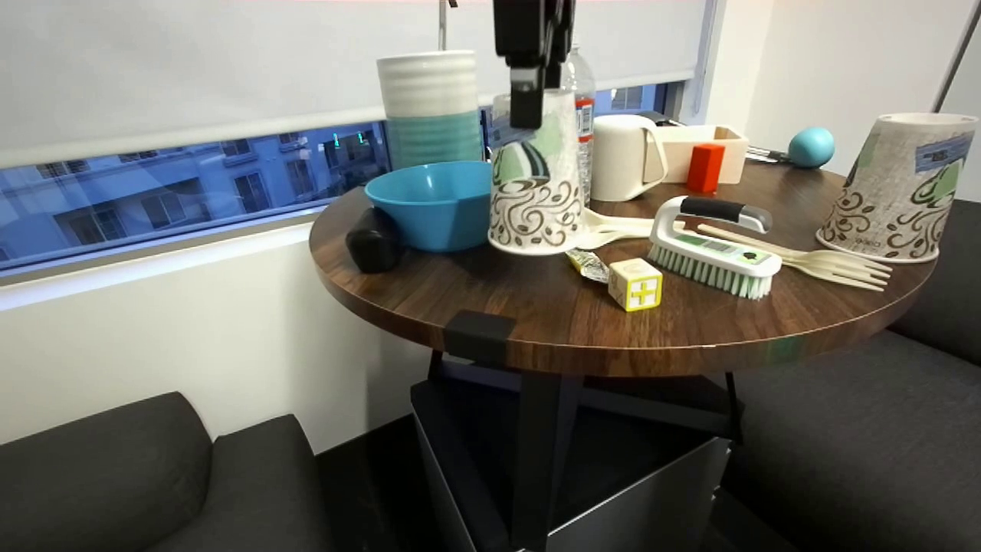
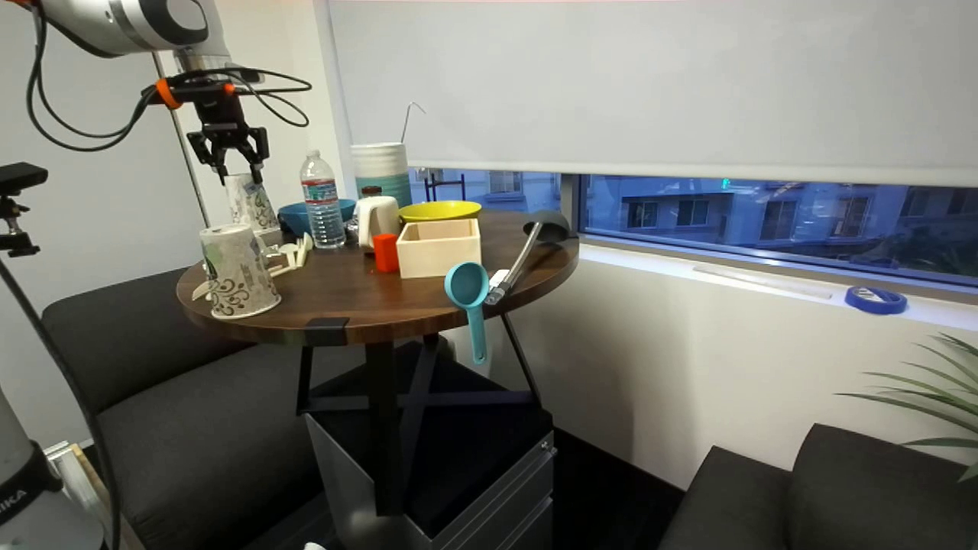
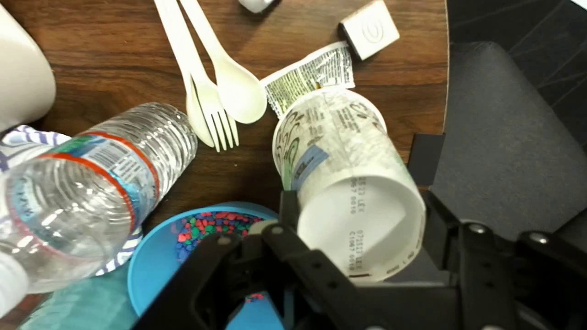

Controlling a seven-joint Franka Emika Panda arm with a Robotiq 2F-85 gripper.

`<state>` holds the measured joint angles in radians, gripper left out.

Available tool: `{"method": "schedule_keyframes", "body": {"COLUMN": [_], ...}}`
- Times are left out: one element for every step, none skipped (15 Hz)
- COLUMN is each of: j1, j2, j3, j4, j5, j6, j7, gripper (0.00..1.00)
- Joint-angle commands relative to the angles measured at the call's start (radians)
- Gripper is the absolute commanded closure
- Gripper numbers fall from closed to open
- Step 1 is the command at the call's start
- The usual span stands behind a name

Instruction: Stack up the cups then turn them upright

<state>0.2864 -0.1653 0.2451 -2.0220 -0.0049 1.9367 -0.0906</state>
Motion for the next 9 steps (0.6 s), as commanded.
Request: {"method": "schedule_keyframes", "body": {"j1": [-0.023,-0.031,-0.039,-0.046,-0.054,-0.061,-0.071,-0.08,-0.091], "j2": [-0.109,-0.138,-0.175,-0.206,-0.231,-0.257,-0.285,-0.308,-0.334], "j3": [0.0,-0.003,-0.01,-0.015,-0.02,-0.024,-0.03,-0.036,-0.041], "j4": [0.005,0.005,-0.008,-0.014,-0.013,-0.014,-0.021,-0.025,-0.037], "j5": [-0.051,-0.063,-0.066,-0.07,-0.07,-0.07,-0.069,-0.067,-0.067], "j6": [-0.145,-0.184,-0.217,-0.25,-0.282,-0.312,-0.34,-0.367,-0.396], "j7": [0.008,0.018,0.026,0.037,0.044,0.055,0.07,0.085,0.111], "gripper": [0.6,0.6,0.6,0.6,0.6,0.6,0.6,0.6,0.6]}}
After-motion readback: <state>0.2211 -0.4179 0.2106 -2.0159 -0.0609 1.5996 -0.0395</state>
